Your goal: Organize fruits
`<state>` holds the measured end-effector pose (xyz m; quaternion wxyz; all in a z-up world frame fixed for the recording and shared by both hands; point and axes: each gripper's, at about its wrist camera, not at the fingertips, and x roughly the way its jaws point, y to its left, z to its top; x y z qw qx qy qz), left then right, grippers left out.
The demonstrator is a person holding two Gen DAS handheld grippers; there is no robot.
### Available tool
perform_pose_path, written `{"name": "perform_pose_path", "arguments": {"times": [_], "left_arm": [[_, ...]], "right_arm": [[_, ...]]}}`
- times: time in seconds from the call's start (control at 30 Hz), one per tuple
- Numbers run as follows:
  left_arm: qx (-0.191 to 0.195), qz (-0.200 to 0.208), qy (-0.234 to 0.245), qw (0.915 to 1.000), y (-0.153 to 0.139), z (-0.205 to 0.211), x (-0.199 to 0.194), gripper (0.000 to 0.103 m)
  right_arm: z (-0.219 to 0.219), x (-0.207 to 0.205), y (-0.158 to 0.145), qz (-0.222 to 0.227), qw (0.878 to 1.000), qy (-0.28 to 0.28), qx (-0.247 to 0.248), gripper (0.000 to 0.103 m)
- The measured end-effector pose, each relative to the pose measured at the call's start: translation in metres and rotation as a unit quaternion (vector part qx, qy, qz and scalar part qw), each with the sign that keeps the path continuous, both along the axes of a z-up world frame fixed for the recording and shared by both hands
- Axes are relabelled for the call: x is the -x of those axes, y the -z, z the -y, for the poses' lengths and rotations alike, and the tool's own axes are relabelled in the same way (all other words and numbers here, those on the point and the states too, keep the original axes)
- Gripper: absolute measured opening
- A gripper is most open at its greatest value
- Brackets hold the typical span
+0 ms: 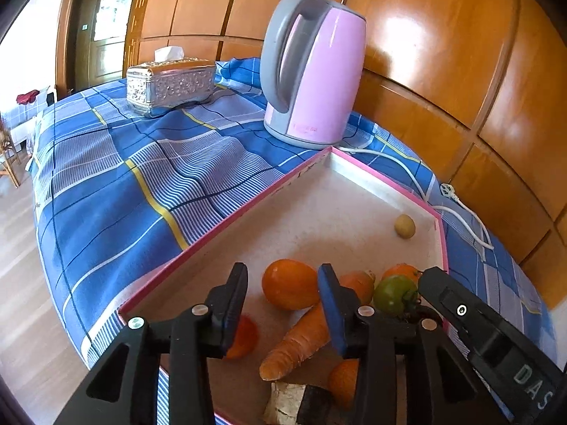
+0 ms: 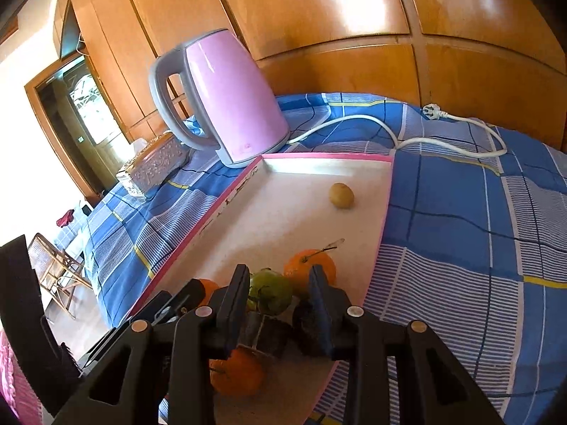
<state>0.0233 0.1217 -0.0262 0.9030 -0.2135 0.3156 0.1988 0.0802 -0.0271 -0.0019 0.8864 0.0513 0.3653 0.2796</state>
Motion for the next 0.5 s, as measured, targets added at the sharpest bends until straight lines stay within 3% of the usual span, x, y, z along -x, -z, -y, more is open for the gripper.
{"name": "perform_pose_path", "arguments": {"times": [0.2, 0.5], "left_arm": [[-0.005, 0.011, -0.001, 0.9999, -0.003, 0.002, 0.004, 0.055], [-0.02, 0.029, 0.01, 0.9993, -0.01, 0.01, 0.013, 0.066]], "right_arm": [[0.008, 0.006, -0.003, 0.008, 1.0, 0.009, 0.0, 0.035], [0.019, 0.022, -0.009, 0.032, 0.999, 0.017, 0.02, 0.035]]}}
